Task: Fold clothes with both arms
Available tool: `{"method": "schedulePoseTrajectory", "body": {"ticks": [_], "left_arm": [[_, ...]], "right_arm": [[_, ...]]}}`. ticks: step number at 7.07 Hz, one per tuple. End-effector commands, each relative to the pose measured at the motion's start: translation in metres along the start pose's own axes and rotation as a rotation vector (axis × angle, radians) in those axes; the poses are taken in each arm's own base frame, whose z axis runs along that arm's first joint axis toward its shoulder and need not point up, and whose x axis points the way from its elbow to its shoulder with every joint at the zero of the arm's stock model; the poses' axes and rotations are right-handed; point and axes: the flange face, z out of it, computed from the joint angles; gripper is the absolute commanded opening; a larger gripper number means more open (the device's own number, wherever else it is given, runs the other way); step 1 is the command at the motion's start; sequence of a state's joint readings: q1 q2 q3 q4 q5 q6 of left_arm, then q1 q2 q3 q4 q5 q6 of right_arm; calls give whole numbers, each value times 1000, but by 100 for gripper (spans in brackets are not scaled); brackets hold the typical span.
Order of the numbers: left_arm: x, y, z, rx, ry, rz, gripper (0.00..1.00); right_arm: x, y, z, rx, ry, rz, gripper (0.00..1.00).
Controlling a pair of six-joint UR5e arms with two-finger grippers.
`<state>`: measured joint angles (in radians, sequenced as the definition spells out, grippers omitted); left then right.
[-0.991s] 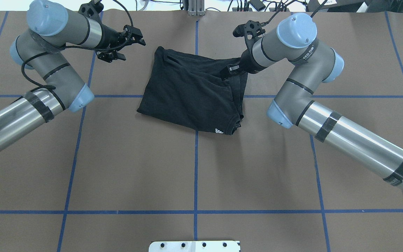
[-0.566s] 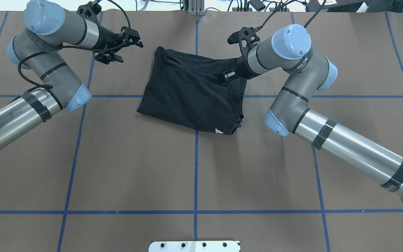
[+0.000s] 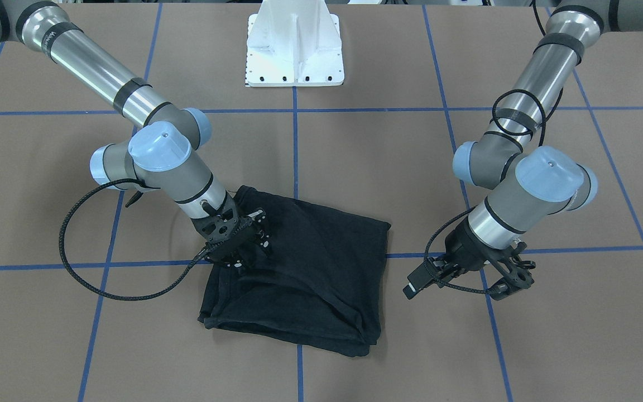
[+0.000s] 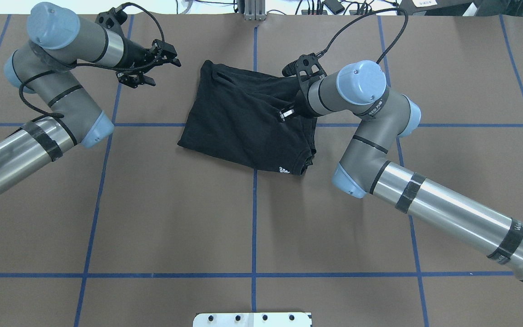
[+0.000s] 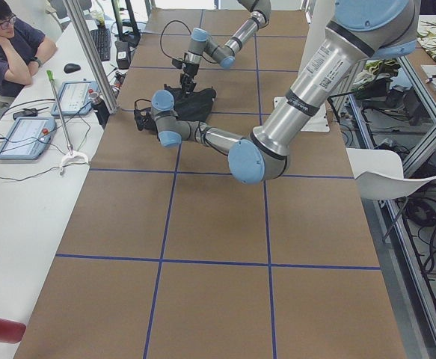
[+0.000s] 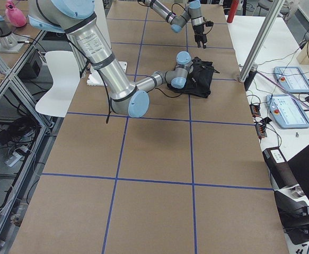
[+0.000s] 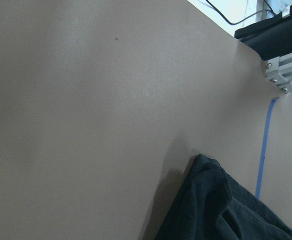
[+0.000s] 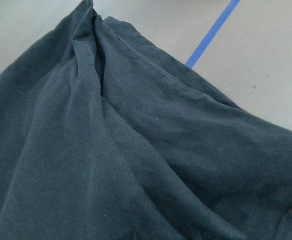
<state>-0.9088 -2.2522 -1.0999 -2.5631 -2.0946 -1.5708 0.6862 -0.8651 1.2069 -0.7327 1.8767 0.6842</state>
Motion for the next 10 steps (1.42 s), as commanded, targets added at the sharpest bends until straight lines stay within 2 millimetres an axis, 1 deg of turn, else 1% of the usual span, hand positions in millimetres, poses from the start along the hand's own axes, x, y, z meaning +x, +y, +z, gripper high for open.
{"method": "schedulePoseTrajectory", "body": {"ticks": [1,2,3,4,5,6,7,9,10], "left_arm": [[-1,1,1,-3,-2,0,100],[-3,0,1,0,-3,-1,100],[-3,1,2,-1,-5,-2,100],[-10,1,2,-1,-10,-5,100],[-11,0,1,0,-10,-4,100],[-11,0,1,0,-10,-4,100],[-10,0,1,-1,-8,-3,100],[-8,1,0,-1,-6,-1,100],[-8,1,0,-1,-6,-1,100]], "right_arm": [[8,2,4,-3,20,-8,48],[12,3,5,4,38,-6,47],[10,10,10,-4,39,-8,44],[6,18,14,-6,41,-11,44],[1,20,16,-9,34,-12,41],[1,21,16,-10,35,-12,19],[2,20,15,-10,35,-14,0],[4,15,11,1,35,-9,0],[7,8,5,11,33,-5,0]]}}
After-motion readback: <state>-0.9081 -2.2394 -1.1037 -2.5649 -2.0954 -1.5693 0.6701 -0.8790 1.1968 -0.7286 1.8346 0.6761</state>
